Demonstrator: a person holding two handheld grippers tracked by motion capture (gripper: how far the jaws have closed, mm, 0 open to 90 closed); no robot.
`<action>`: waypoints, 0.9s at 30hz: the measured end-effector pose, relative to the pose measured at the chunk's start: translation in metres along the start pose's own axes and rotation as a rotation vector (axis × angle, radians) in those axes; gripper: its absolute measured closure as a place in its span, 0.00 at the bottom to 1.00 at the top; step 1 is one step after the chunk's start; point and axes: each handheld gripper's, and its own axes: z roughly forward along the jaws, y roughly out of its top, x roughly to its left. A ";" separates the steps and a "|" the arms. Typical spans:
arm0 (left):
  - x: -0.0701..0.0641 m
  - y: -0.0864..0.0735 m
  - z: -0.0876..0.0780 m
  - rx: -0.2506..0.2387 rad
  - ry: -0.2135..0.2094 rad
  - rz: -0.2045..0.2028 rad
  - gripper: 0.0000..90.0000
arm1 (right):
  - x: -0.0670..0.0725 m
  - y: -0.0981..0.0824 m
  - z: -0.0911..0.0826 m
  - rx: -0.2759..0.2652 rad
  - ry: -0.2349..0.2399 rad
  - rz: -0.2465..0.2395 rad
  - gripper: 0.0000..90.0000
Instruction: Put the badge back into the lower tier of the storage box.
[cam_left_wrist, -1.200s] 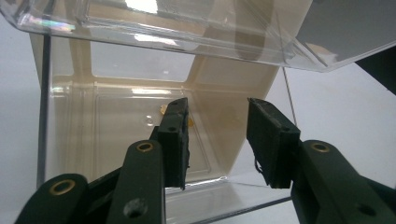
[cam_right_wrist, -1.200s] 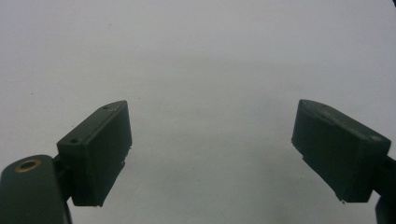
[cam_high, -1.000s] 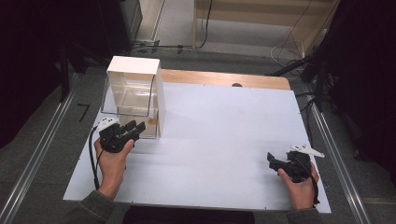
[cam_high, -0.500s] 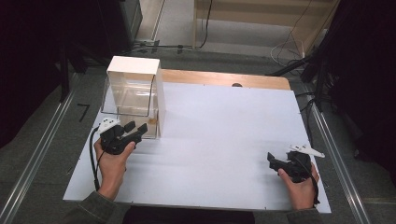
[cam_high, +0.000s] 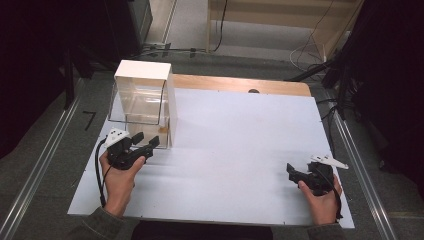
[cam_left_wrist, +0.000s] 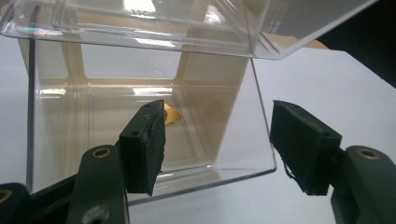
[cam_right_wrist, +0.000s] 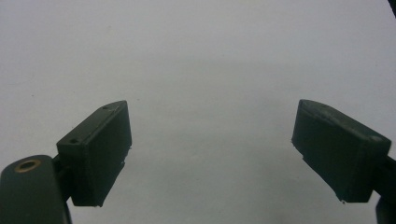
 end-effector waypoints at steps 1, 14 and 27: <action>0.000 -0.001 -0.001 0.001 -0.001 0.003 0.39 | 0.000 0.000 0.000 0.001 -0.001 0.000 0.12; 0.004 -0.008 -0.013 0.010 0.004 -0.004 0.38 | -0.001 0.000 0.000 -0.004 -0.003 -0.003 0.12; 0.009 -0.017 -0.024 0.017 0.013 -0.013 0.36 | -0.001 -0.001 -0.001 -0.006 -0.003 -0.005 0.12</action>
